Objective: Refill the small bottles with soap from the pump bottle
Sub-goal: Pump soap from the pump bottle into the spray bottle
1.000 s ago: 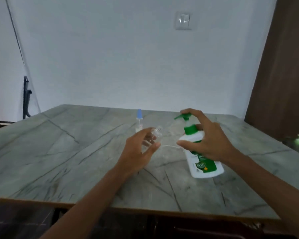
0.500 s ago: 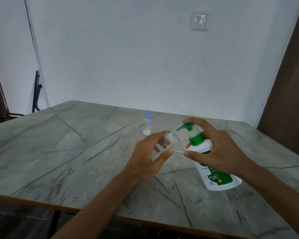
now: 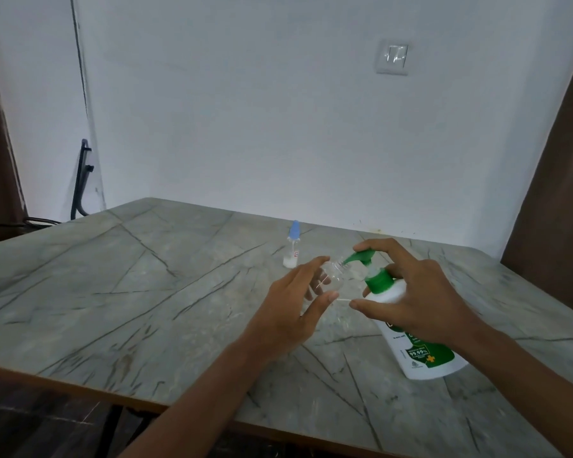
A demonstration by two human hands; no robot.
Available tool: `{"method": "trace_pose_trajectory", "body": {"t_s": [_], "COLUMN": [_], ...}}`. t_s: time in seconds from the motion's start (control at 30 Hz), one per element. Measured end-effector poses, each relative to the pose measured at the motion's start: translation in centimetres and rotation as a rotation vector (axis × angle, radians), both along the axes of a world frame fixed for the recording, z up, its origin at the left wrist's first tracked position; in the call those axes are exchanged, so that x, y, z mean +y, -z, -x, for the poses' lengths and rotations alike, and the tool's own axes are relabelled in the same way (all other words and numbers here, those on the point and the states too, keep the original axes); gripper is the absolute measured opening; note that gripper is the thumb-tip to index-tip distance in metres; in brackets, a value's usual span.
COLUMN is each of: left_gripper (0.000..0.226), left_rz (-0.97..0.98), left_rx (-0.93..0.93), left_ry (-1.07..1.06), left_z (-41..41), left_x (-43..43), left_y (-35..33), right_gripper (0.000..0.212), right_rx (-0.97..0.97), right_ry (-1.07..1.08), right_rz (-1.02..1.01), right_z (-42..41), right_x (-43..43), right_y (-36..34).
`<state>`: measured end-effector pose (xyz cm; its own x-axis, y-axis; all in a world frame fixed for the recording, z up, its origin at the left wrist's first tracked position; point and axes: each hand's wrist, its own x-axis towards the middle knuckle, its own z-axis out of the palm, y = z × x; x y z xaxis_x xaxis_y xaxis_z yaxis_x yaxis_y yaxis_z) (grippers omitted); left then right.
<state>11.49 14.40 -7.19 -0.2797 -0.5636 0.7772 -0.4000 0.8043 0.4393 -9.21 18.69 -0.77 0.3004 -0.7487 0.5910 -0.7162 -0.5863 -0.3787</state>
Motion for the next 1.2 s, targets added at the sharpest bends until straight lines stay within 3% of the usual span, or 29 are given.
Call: {"method": "trace_pose_trajectory", "body": {"t_s": [0.4, 0.77, 1.03, 1.2], "left_gripper": [0.046, 0.042, 0.046, 0.048], "left_rz": [-0.043, -0.102, -0.085, -0.114], "left_rx": [-0.021, 0.01, -0.051, -0.034], "left_ry": [0.004, 0.029, 0.035, 0.038], "left_z": [-0.04, 0.0, -0.15, 0.05], "left_x": [-0.19, -0.14, -0.19, -0.29], "left_y": [-0.13, -0.23, -0.1, -0.16], "right_gripper": [0.06, 0.08, 0.067, 0.071], "right_rx": [-0.05, 0.067, -0.011, 0.012], "right_ry": [0.016, 0.009, 0.035, -0.032], "right_rz": [-0.004, -0.024, -0.038, -0.004], "right_z": [-0.21, -0.12, 0.17, 0.08], "right_x": [-0.12, 0.02, -0.5, -0.39], "right_y": [0.0, -0.09, 0.06, 0.13]}}
